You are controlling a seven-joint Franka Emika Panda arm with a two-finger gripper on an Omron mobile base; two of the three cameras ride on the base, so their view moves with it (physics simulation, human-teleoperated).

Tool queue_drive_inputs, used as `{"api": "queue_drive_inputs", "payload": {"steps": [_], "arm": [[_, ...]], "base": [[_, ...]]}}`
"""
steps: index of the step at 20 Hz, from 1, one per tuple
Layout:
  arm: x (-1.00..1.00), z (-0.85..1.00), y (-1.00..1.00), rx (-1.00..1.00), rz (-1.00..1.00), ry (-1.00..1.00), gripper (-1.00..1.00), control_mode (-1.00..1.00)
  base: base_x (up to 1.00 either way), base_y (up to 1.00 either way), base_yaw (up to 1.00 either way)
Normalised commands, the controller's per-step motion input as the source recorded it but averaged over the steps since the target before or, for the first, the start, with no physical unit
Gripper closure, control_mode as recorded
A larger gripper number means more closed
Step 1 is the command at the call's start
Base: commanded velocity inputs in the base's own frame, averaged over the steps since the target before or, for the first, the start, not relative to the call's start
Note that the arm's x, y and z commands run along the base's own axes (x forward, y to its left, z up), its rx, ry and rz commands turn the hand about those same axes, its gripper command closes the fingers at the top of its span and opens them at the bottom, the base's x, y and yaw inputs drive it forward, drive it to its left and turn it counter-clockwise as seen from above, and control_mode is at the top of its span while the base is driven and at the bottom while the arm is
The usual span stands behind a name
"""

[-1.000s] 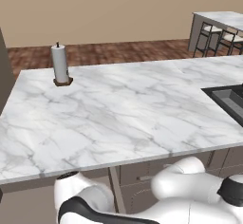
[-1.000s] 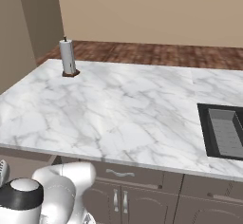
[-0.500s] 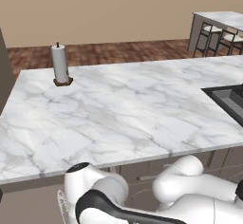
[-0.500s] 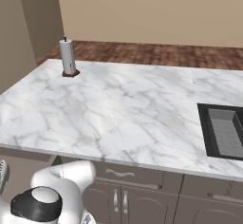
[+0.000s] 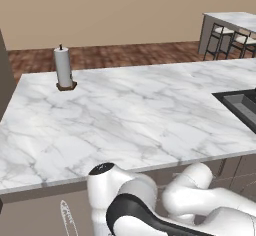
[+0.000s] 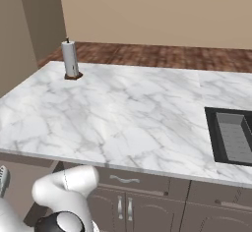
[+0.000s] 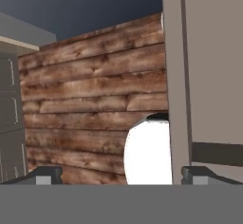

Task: Take the tongs from the drawer on the left and place them on the dining counter next to the tray containing the hot dog.

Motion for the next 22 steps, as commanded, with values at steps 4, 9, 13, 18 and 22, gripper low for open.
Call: {"api": "queue_drive_inputs", "payload": {"steps": [4,9,13,18,22], "arm": [[0.0,0.01,-0.48,0.0,0.0,-0.01,-1.0,-1.0],[0.0,0.0,-0.31,0.0,0.0,0.0,-1.0,-1.0],[0.0,0.0,-0.23,0.0,0.0,0.0,-1.0,-1.0],[0.07,0.0,-0.2,0.0,-0.17,0.0,-1.0,-1.0],[0.13,0.0,-0.23,0.0,-0.23,0.0,-1.0,-1.0]], "base": [[0.0,0.0,0.0],[0.0,0.0,0.0],[0.0,0.0,0.0],[0.0,0.0,0.0],[0.0,0.0,0.0]]}}
